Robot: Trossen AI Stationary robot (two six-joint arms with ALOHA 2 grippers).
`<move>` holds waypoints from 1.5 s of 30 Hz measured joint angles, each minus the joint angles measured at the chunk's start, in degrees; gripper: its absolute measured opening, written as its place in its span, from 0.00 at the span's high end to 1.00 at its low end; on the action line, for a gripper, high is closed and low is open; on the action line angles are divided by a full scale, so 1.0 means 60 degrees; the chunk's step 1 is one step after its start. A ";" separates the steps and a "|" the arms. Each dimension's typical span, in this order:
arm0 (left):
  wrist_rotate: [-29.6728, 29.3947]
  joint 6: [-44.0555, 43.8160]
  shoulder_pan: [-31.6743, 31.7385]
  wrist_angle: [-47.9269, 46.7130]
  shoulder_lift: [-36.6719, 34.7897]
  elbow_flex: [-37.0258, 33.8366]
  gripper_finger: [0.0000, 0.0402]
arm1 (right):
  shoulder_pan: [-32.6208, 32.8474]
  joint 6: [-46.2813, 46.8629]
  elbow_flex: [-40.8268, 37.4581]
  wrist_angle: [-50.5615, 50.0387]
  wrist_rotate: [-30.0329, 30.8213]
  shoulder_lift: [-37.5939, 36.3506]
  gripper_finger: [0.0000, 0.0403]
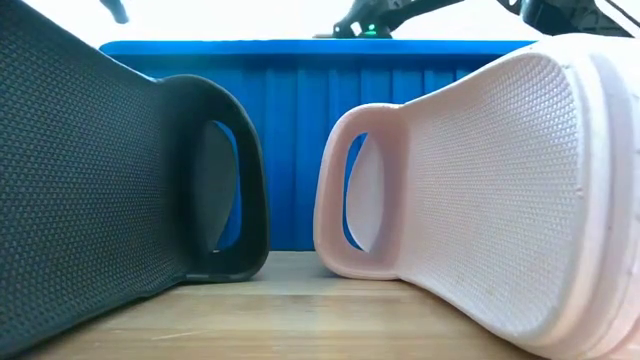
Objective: Pick and place slides into bin
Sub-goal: Put the pink slide into the blue bin
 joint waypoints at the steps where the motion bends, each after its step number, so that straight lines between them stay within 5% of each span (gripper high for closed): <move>1: 0.0000 0.0000 0.0000 -0.0028 -0.0030 0.0000 0.54 | -0.0015 -0.0134 -0.0079 0.0040 0.0013 -0.0132 0.50; 8: 0.0000 0.0001 0.0000 -0.0827 -0.0426 0.0000 0.54 | 0.0005 -0.0710 -0.1247 0.0908 -0.0547 -0.1373 0.55; 16: 0.0000 0.0002 0.0000 -0.0994 -0.0737 -0.0004 0.54 | -0.0258 -0.0701 -0.5229 0.4400 -0.0436 -0.3872 0.60; 22: -0.0045 0.0069 0.0000 -0.1005 -0.0847 -0.0004 0.54 | -0.0563 -0.1189 -0.7262 0.6125 -0.0442 -0.4556 0.59; 28: -0.0218 0.0074 0.0000 -0.1020 -0.0808 -0.0011 0.54 | -0.0560 -0.1959 -0.7711 0.6182 -0.0218 -0.4217 0.55; 33: -0.0215 0.0025 0.0000 -0.1255 -0.0769 -0.0018 0.54 | -0.0507 -0.2104 -0.7692 0.6353 0.1700 -0.3866 0.55; 45: -0.0494 0.0007 0.0000 -0.1475 -0.0766 -0.0022 0.54 | -0.0684 -0.3302 -0.7634 0.6549 0.1092 -0.3232 0.58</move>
